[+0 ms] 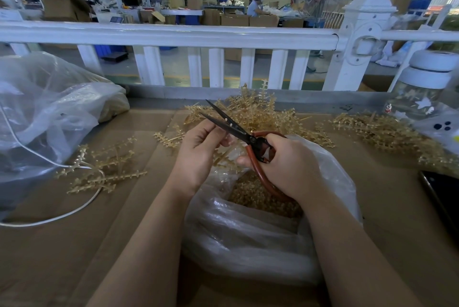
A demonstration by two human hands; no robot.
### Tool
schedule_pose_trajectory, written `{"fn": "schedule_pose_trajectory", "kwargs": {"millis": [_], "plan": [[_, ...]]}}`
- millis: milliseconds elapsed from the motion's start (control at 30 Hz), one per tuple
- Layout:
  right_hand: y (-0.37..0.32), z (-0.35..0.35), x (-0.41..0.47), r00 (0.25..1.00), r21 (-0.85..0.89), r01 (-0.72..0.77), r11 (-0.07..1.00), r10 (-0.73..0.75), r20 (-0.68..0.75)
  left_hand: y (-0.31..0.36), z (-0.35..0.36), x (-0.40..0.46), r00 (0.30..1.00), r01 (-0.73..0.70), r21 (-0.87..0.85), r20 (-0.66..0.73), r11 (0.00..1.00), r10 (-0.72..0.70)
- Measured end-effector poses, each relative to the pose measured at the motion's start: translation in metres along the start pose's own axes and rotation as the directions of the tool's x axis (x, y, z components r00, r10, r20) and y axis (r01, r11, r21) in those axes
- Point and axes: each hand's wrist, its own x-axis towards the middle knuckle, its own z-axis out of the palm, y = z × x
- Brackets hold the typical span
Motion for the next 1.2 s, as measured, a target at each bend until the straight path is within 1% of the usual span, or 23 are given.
{"fn": "schedule_pose_trajectory", "kwargs": {"millis": [133, 267, 433, 633, 867, 1033, 1200], "plan": [[-0.0003, 0.0011, -0.0003, 1.0, 0.029, -0.013, 1.0, 0.012, 0.016, -0.0023, 0.0005, 0.0001, 0.999, -0.022, 0.047, -0.021, 0.999, 0.024], [-0.0005, 0.0011, -0.0008, 1.0, 0.05, -0.019, 0.999, 0.019, 0.009, -0.0035, 0.0002, 0.0003, 0.999, -0.046, 0.061, -0.001, 0.997, 0.046], [0.0008, 0.0018, -0.0003, 1.0, -0.001, -0.009, 1.0, 0.009, -0.002, -0.0008, 0.0, -0.0005, 0.999, -0.033, 0.066, -0.007, 0.997, 0.033], [0.0013, 0.0019, -0.0007, 1.0, -0.03, 0.008, 1.0, -0.008, -0.029, 0.0034, 0.0019, -0.0022, 0.999, -0.035, 0.126, 0.034, 0.991, 0.031], [-0.0002, 0.0013, -0.001, 0.999, -0.034, 0.002, 0.999, -0.004, -0.048, 0.0033, 0.003, -0.0006, 0.999, -0.039, 0.17, 0.035, 0.985, 0.033], [0.0003, 0.0021, -0.0001, 1.0, 0.001, -0.013, 1.0, 0.013, -0.005, 0.003, 0.0019, -0.0009, 0.999, -0.032, 0.162, 0.028, 0.986, 0.028], [-0.0015, 0.001, 0.0003, 1.0, 0.001, -0.004, 1.0, 0.004, -0.019, 0.0034, 0.0019, -0.0014, 1.0, -0.016, 0.139, 0.023, 0.99, 0.013]]}}
